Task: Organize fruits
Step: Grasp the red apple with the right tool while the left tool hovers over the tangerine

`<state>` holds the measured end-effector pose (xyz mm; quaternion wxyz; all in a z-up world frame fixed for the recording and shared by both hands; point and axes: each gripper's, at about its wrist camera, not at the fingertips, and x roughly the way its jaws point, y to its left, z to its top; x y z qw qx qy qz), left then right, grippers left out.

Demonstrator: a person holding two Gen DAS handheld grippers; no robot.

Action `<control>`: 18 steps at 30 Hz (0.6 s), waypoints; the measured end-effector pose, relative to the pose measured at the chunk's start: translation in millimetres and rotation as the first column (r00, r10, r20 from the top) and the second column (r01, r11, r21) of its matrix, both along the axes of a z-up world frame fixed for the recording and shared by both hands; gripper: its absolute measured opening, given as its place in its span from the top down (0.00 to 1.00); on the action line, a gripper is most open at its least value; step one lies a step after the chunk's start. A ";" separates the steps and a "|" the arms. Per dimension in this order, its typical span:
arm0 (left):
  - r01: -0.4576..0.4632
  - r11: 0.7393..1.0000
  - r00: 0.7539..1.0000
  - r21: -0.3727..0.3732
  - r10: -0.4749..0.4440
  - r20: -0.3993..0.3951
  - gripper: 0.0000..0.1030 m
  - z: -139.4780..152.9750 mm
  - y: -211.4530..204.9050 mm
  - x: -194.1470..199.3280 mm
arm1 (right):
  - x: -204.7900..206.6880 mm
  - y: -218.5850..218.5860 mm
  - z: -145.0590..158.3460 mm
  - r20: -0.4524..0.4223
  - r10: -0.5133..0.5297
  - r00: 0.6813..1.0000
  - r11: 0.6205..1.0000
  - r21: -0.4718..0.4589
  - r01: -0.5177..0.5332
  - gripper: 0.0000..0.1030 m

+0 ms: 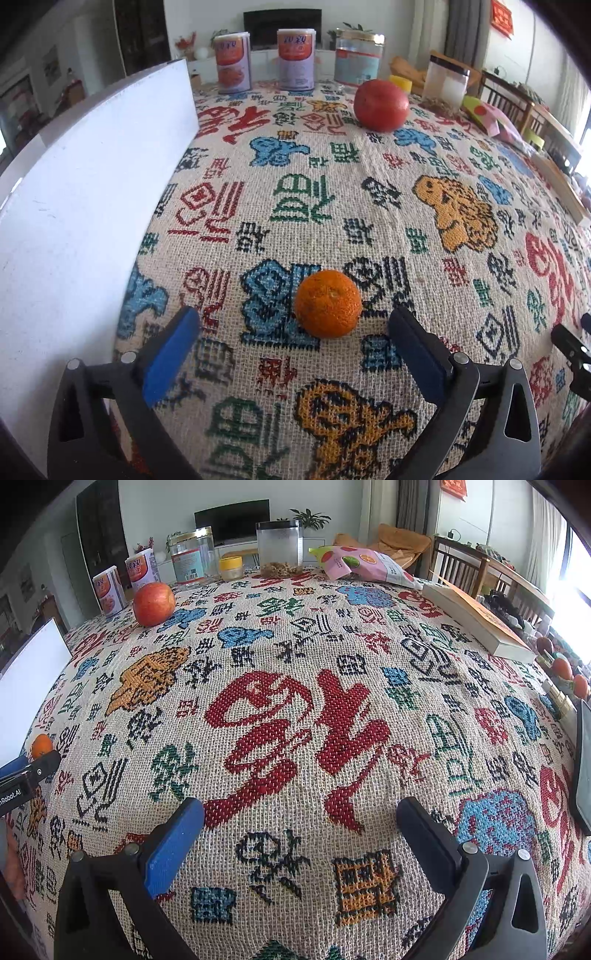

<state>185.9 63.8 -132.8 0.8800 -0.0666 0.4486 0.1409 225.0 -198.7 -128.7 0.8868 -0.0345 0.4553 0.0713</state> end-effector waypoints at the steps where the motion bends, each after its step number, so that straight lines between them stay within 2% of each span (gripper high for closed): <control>1: 0.000 1.000 1.000 0.000 0.000 0.000 0.00 0.0 0.1 -0.1 | 0.2 0.0 0.1 0.000 -0.001 1.000 1.000 0.000 0.001 0.00; 4: 0.000 1.000 1.000 -0.001 0.000 0.001 0.00 0.0 0.1 -0.2 | -1.3 0.9 -0.2 -0.003 0.002 1.000 1.000 -0.002 -0.002 0.00; 6: 0.000 1.000 1.000 -0.001 0.000 0.001 0.00 0.0 -0.2 -0.1 | 4.5 4.2 1.7 -0.037 0.038 0.999 0.999 -0.008 -0.039 0.00; 8: 0.000 1.000 1.000 -0.001 0.000 0.001 0.00 -0.1 0.4 -0.2 | 23.9 13.5 9.9 -0.079 0.110 0.991 0.993 0.048 -0.106 0.01; 10: 0.000 1.000 1.000 -0.001 0.000 0.001 0.00 0.0 0.4 -0.3 | 48.0 27.9 27.5 -0.051 0.144 0.988 0.984 0.110 -0.137 0.01; 13: 0.000 1.000 1.000 -0.001 0.000 0.001 0.00 -0.1 0.4 -0.3 | 97.8 67.9 51.7 0.005 0.210 0.978 0.958 0.199 -0.207 0.01; 16: 0.000 1.000 1.000 -0.001 0.000 0.001 0.00 -0.3 0.6 -0.3 | 146.3 126.9 59.2 0.043 0.253 0.966 0.947 0.195 -0.257 0.01; 18: -0.001 1.000 1.000 -0.002 0.001 0.001 0.00 -0.1 0.2 -0.5 | 175.3 167.8 56.6 0.032 0.279 0.960 0.940 0.194 -0.280 0.01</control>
